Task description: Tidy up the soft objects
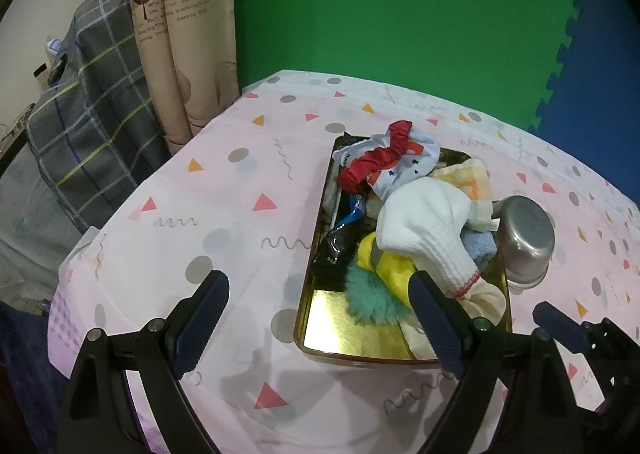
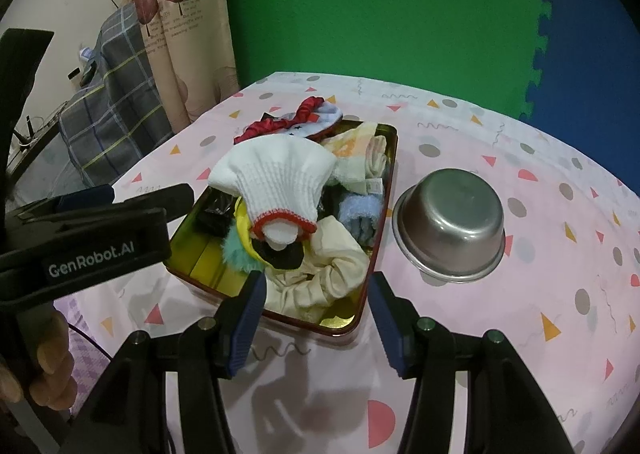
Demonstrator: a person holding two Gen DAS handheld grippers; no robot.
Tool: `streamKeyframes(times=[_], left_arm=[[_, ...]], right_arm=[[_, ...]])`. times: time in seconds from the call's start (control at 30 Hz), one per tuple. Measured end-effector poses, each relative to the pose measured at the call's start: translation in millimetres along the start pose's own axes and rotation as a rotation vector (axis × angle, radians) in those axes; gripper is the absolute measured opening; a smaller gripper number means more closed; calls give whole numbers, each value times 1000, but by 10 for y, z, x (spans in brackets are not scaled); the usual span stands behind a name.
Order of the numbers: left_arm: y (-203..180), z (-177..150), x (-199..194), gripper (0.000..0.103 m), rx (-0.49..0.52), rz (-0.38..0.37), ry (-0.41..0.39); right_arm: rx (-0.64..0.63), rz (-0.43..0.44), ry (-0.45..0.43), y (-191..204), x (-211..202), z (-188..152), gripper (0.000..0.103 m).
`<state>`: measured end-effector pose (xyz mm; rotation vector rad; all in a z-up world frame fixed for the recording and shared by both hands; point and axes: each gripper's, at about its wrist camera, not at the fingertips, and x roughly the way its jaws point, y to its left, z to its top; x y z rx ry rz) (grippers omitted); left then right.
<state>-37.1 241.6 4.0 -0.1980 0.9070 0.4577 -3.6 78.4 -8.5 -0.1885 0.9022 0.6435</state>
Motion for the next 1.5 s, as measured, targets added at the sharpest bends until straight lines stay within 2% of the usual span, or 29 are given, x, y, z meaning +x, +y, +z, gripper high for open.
streamKeyframes(times=[0.9, 1.5], left_arm=[[-185, -20, 79, 89, 57, 4, 18], [-233, -69, 69, 89, 49, -23, 13]], right_arm=[[-9, 8, 21, 16, 113, 5, 54], [-1, 14, 13, -18, 89, -20, 54]])
